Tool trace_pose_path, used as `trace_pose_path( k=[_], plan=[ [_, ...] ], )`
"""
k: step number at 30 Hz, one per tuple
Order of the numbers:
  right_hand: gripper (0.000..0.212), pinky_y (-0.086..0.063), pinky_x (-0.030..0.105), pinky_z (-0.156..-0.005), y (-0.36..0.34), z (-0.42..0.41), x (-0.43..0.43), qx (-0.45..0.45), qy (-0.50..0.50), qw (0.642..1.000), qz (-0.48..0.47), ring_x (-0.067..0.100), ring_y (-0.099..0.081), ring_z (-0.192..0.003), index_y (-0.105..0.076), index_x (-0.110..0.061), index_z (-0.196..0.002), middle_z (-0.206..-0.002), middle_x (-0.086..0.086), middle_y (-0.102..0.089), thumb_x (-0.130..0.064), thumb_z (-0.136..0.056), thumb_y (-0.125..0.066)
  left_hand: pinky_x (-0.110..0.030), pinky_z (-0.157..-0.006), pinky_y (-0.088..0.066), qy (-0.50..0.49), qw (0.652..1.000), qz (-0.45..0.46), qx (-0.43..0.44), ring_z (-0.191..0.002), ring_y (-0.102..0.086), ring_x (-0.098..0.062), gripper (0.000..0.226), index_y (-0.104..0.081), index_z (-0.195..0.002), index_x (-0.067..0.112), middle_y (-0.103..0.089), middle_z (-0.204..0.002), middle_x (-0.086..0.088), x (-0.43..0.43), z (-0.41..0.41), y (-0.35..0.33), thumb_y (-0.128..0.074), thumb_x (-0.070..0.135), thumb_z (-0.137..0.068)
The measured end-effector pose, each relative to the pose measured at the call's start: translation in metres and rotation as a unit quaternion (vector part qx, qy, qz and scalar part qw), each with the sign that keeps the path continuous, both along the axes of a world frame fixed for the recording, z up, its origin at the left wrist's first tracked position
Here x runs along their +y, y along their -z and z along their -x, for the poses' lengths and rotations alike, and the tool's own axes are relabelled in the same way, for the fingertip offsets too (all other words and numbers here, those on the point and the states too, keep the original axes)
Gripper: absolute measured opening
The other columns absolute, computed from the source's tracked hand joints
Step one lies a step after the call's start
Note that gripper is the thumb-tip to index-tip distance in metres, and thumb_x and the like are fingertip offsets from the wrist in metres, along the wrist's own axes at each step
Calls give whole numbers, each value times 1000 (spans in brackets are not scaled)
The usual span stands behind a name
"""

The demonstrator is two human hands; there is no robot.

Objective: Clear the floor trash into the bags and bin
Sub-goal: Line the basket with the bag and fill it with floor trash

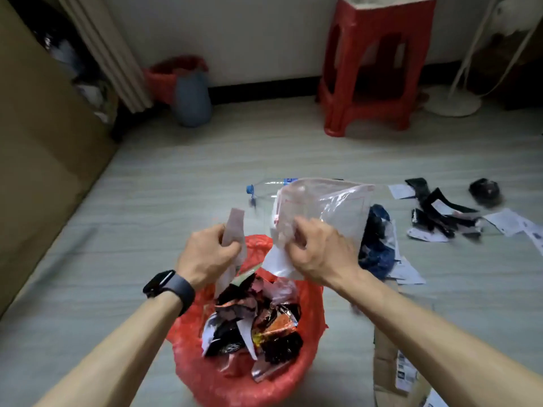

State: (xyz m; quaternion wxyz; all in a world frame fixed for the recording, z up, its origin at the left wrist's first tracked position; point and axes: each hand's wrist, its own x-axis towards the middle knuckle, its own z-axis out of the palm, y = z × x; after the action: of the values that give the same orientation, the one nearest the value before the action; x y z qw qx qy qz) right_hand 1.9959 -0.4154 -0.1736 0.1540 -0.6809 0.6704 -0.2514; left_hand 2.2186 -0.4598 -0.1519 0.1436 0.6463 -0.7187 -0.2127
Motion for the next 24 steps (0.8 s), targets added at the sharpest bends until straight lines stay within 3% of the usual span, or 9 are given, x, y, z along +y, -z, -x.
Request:
trace_pose_path(
  k=[1,3,7,8,11,13,15,20,24],
  plan=[
    [20,-47,37,-64,5,-11,4,46,-30,998,-34,32,-59,-77,-39,-28,-83,-81,0,-54,-48,-83,-42,-39,-66,-51,24,997,-63,-22,-77,-64,-29,15,-60,-78,19,-67,-75,-1,9,-11,3,-62,34,-76],
    [18,-44,37,-67,11,-35,8,128,-78,985,-86,33,-61,-85,-42,-27,-85,-89,3,-57,-44,-81,-42,-43,-77,-53,70,984,-158,-36,-85,-65,-26,39,-62,-98,19,-70,-90,-2,24,-30,3,-62,40,-66],
    [20,-34,37,-67,25,-67,7,183,-104,969,-126,33,-59,-94,-51,-28,-93,-102,4,-59,-43,-83,-42,-35,-102,-45,51,927,-276,247,-117,-58,-14,76,-54,-131,24,-63,-125,3,25,-44,-1,-76,33,-59],
    [19,-34,37,-67,30,-72,7,180,-108,970,-126,32,-59,-93,-49,-29,-90,-101,3,-58,-44,-83,-41,-33,-105,-43,63,920,-282,266,-120,-55,-8,78,-53,-132,31,-60,-129,7,22,-44,-1,-78,38,-58],
    [24,-40,37,-69,38,-72,8,175,-122,967,-137,31,-61,-89,-46,-31,-86,-96,-1,-55,-53,-81,-40,-22,-89,-49,79,967,-201,135,-102,-60,3,51,-63,-106,44,-65,-109,16,9,-41,8,-72,61,-59],
    [35,-44,37,-72,39,-69,12,177,-131,964,-150,29,-62,-89,-53,-30,-88,-95,-4,-55,-61,-77,-40,-34,-80,-53,64,992,-105,-14,-92,-64,-16,37,-67,-88,23,-69,-93,4,3,-39,16,-65,57,-72],
    [41,-49,36,-74,36,-65,16,155,-120,972,-132,25,-62,-86,-58,-31,-86,-90,-8,-56,-66,-75,-40,-37,-78,-52,46,994,-79,-53,-88,-63,-26,25,-63,-76,17,-68,-86,-2,0,-38,22,-61,42,-78],
    [43,-48,30,-58,22,-39,30,16,10,1000,3,5,-55,-61,-57,-27,-64,-66,-14,-55,-65,-83,-49,-32,-63,-44,-85,974,-79,193,-63,-51,-15,20,-54,-70,18,-58,-65,6,2,-50,18,-55,39,-69],
    [35,-46,33,-75,13,-23,28,-145,184,972,-28,12,-58,-86,-55,-32,-86,-96,-9,-55,-66,-79,-60,-19,-48,-39,-171,915,-54,361,-52,-48,-6,22,-52,-67,16,-55,-59,6,0,-54,-1,-63,7,-84]
  ],
)
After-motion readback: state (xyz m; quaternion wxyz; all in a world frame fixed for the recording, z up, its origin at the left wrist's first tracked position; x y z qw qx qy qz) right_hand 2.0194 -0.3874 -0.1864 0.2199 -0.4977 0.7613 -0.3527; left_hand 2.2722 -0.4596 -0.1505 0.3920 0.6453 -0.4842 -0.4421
